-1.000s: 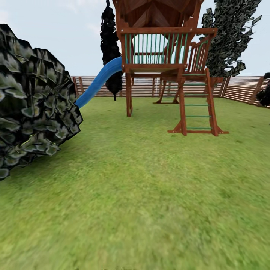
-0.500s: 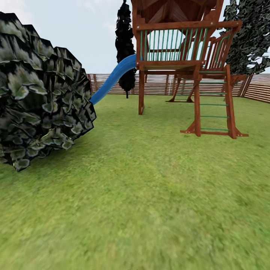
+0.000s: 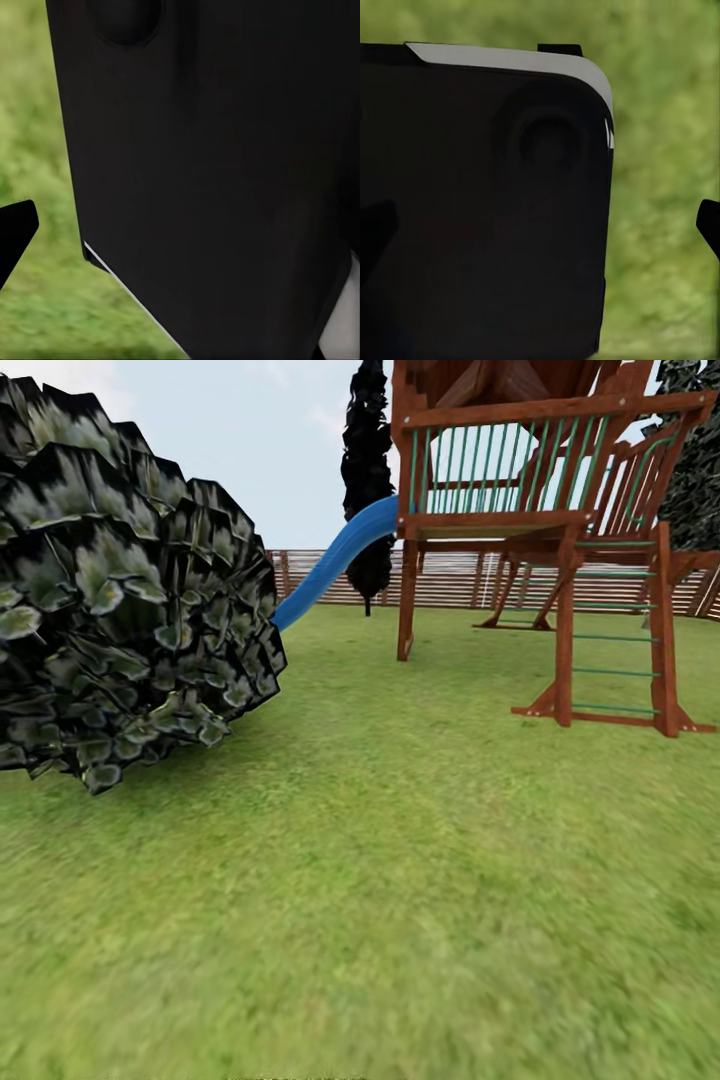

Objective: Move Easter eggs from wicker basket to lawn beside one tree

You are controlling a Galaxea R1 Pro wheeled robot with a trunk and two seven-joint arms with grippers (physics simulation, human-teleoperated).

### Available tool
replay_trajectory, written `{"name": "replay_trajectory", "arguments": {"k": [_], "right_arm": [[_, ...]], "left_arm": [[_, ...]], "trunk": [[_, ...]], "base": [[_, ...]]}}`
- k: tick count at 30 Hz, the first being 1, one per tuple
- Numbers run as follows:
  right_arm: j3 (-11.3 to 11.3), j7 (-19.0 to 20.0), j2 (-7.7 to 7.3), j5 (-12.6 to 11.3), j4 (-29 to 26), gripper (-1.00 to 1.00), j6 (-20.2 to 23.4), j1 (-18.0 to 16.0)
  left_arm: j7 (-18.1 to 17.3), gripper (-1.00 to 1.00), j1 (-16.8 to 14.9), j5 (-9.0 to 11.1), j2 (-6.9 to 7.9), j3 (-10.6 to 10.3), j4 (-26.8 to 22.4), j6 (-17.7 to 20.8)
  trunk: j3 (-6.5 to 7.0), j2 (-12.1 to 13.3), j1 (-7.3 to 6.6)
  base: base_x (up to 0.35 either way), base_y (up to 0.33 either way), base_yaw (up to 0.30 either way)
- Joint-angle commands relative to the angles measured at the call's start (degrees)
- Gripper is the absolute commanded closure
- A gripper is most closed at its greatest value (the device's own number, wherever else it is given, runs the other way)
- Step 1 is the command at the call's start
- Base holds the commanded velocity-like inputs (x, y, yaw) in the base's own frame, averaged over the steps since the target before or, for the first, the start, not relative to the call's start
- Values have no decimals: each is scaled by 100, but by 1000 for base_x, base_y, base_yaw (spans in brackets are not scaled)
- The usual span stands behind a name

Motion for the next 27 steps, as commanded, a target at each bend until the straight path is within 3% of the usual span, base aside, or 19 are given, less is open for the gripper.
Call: {"name": "replay_trajectory", "arguments": {"k": [1, 27], "right_arm": [[2, 9, -1, 2, 4, -100, -19, -3], [6, 29, -1, 10, 9, -100, -35, -3]], "left_arm": [[-5, -100, 2, 4, 0, 4, -9, 3], [-5, -100, 2, 4, 0, 4, -9, 0]], "trunk": [[-9, -2, 0], [-197, -2, 0]], "base": [[0, 0, 129], [0, 0, 28]]}}
